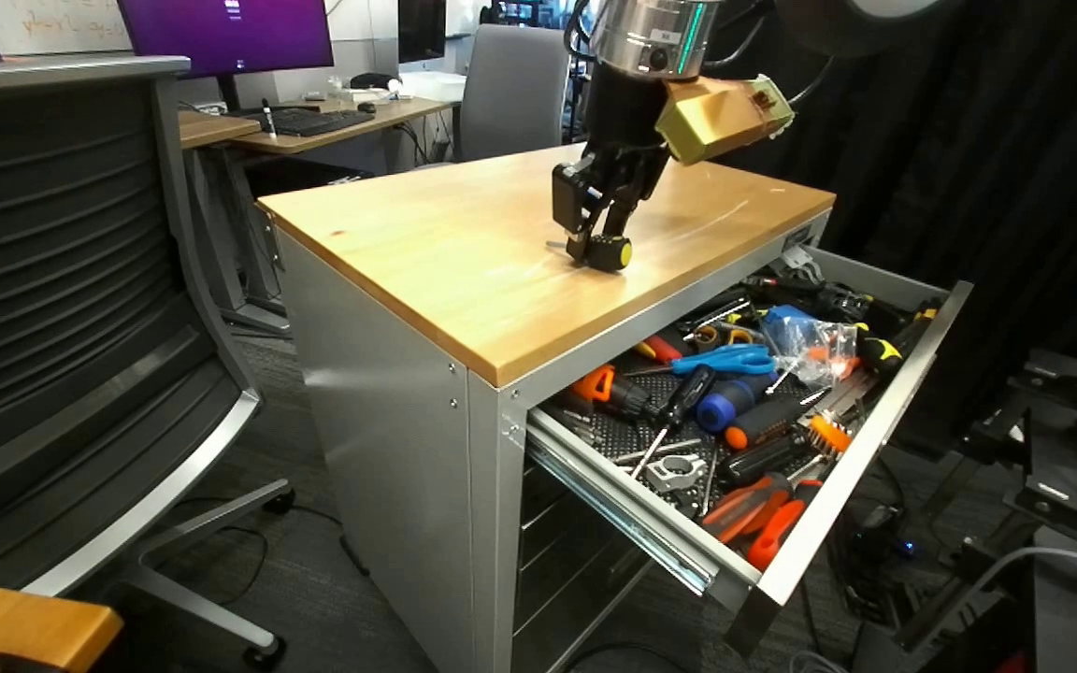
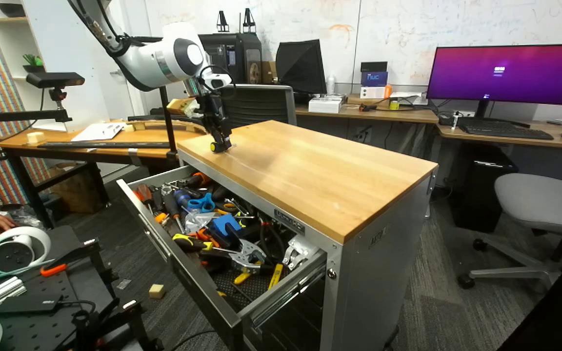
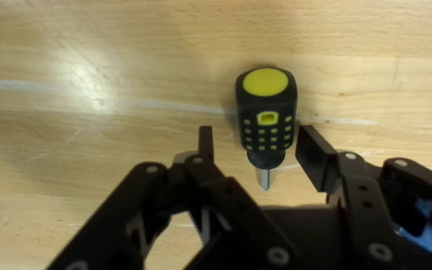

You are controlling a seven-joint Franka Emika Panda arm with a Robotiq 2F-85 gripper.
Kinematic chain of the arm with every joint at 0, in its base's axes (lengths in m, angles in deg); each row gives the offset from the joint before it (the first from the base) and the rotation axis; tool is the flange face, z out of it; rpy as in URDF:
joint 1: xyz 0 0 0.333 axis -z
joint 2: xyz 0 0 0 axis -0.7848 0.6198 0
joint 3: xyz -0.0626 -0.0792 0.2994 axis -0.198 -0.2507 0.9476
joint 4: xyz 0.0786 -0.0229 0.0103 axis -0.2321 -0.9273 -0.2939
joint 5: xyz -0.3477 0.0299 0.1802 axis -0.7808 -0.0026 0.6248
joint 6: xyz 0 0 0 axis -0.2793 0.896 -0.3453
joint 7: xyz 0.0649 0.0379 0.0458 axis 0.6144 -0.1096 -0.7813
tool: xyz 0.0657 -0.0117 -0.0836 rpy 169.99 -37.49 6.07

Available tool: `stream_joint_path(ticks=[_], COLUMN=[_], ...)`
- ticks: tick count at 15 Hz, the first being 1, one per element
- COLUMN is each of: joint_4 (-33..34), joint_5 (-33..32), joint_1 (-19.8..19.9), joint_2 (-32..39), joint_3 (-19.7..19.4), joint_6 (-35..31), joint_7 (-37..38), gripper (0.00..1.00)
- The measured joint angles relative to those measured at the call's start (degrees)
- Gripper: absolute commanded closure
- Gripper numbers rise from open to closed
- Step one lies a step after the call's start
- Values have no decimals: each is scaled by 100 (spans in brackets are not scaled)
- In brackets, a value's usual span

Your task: Put the screwdriver in the drawer.

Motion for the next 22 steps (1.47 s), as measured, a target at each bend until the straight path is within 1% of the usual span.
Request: stream_joint_path(ticks=[1, 2, 4, 6, 9, 13, 16, 20, 21, 22], joint_4=[0, -1, -9, -36, -285, -1084, -1780, -2504, -2631, -2738], joint_5=[65, 133, 312, 530, 865, 953, 953, 951, 951, 951], joint_1=[1, 5, 36, 122, 316, 620, 822, 1146, 1229, 1310], joint_2=[0, 0, -9, -36, -239, -803, -1278, -1753, -1841, -1913], joint_3=[10, 25, 69, 148, 213, 179, 144, 83, 73, 69], joint_6=[2, 6, 8, 27, 185, 223, 57, -116, -149, -183], joint_7=[0, -4, -62, -251, -552, -574, -568, -568, -568, -568], gripper=[80, 89, 86, 86, 86, 86, 86, 86, 40, 40])
